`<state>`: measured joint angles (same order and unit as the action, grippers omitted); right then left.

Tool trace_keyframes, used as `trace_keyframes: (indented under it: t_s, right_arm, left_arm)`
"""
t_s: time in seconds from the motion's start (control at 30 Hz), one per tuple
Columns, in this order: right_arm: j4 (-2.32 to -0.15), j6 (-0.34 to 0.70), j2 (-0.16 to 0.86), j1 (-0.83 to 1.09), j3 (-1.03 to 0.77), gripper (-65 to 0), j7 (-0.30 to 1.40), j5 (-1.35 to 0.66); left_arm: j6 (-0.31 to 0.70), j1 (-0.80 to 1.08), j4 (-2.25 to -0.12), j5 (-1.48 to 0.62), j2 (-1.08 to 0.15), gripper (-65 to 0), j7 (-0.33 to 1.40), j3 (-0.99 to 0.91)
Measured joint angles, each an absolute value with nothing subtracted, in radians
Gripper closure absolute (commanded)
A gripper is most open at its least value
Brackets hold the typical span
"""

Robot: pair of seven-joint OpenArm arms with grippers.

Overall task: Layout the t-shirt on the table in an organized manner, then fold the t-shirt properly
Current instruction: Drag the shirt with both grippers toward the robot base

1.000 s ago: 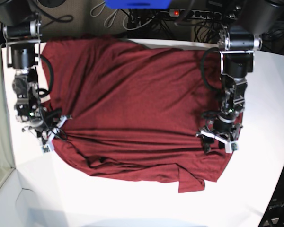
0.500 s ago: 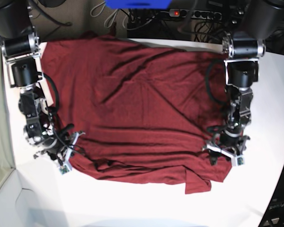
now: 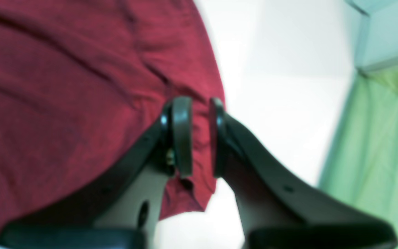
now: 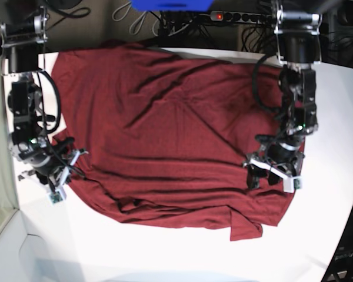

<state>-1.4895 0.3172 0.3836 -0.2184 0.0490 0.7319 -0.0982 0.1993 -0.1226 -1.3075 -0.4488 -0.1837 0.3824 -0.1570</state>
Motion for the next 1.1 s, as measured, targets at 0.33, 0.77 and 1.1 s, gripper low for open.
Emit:
trace_keyframes:
  t_s: [0.33, 0.77, 1.1]
  right_arm:
    - [-1.607, 0.318, 0.371, 0.017, -0.078, -7.9, 0.739, -0.1]
    - [-1.433, 0.318, 0.336, -0.051, -0.074, -8.0, 0.708, -0.107]
    - [-1.189, 0.317, 0.36, -0.141, -0.077, -8.0, 0.54, -0.113]
  left_arm:
    - [0.215, 0.077, -1.383, -0.355, -0.213, -37.0, 0.471, -0.197]
    - [0.232, -0.032, -1.168, -0.368, -0.219, -37.1, 0.391, -0.293]
    - [0.255, -0.049, -1.057, -0.378, -0.252, -37.1, 0.235, -0.288]
